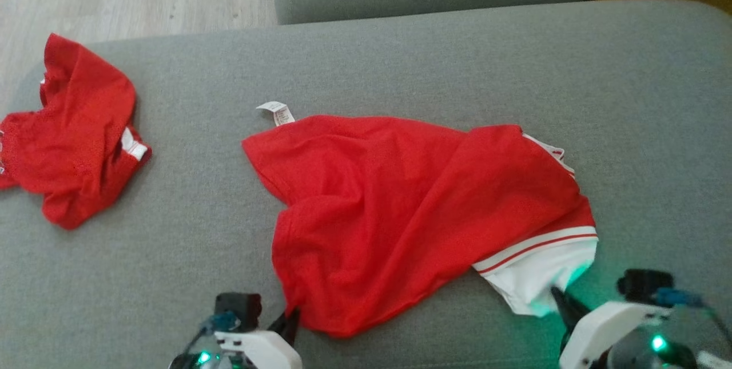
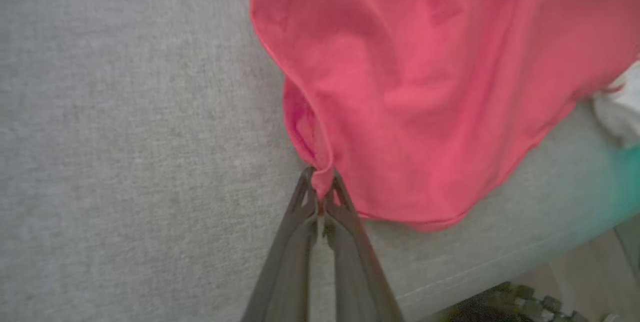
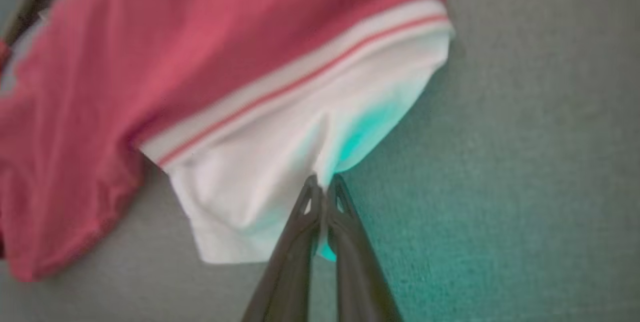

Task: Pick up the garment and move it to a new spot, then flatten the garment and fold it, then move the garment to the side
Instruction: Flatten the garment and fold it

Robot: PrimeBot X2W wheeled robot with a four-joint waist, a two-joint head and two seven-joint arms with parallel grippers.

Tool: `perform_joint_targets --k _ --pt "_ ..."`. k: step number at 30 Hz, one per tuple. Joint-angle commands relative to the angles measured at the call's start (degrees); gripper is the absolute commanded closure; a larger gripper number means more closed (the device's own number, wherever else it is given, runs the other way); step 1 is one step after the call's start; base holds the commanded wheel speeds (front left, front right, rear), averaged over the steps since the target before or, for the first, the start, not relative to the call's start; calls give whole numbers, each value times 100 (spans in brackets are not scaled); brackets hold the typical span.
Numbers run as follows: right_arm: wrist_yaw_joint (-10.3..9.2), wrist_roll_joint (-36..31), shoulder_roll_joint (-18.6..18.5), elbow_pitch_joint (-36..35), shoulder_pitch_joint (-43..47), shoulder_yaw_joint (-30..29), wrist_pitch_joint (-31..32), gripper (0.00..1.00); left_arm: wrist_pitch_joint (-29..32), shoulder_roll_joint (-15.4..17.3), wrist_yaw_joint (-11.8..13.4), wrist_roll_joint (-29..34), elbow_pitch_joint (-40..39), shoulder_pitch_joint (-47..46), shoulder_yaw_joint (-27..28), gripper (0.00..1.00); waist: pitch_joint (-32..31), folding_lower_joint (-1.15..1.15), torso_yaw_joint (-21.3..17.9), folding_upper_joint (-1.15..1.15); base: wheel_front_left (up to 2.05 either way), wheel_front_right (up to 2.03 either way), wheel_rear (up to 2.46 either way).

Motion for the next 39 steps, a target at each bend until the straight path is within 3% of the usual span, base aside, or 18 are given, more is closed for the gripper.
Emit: perform_joint_targets --k 1,7,12,14,19,25,29,35,39 --pt "44 341 -31 -418 -237 80 -113 100 -4 -19 -63 -236 -320 -116 216 100 -74 0 -24 0 0 0 0" --pt "44 2010 -31 -1941 -133 -374 10 100 226 -48 -241 -1422 -1916 171 581 100 -259 0 -141 0 0 0 0" --pt "44 2703 -31 -3485 -89 -1034 398 100 693 69 -244 -2063 -3776 277 915 100 -378 0 -261 0 0 0 0" --pt "44 3070 -31 -4282 -216 -1357 645 100 926 71 -168 -2499 -4777 142 1133 100 -431 0 -327 0 0 0 0" --pt "44 3545 -31 -5169 -862 -1749 981 100 1273 42 116 -3100 -5902 -525 1461 100 -442 0 -397 0 0 0 0" --pt "44 3444 -31 -5333 -2036 -1967 1523 100 1683 123 381 -3277 -6122 -1583 1670 100 -353 0 -396 0 0 0 0" --pt "44 3065 -31 -5036 -3068 -1982 2097 100 2061 277 468 -3277 -5862 -2442 1626 100 -56 0 -328 0 0 0 0" --pt "44 2271 -31 -3976 -4499 -1643 2706 100 2486 590 408 -3087 -4688 -3722 1511 100 749 0 -86 0 0 0 0" --pt "44 1501 -31 -2954 -5622 -1344 2426 100 2501 753 299 -2762 -3506 -4701 1422 100 1329 0 120 0 0 0 0"
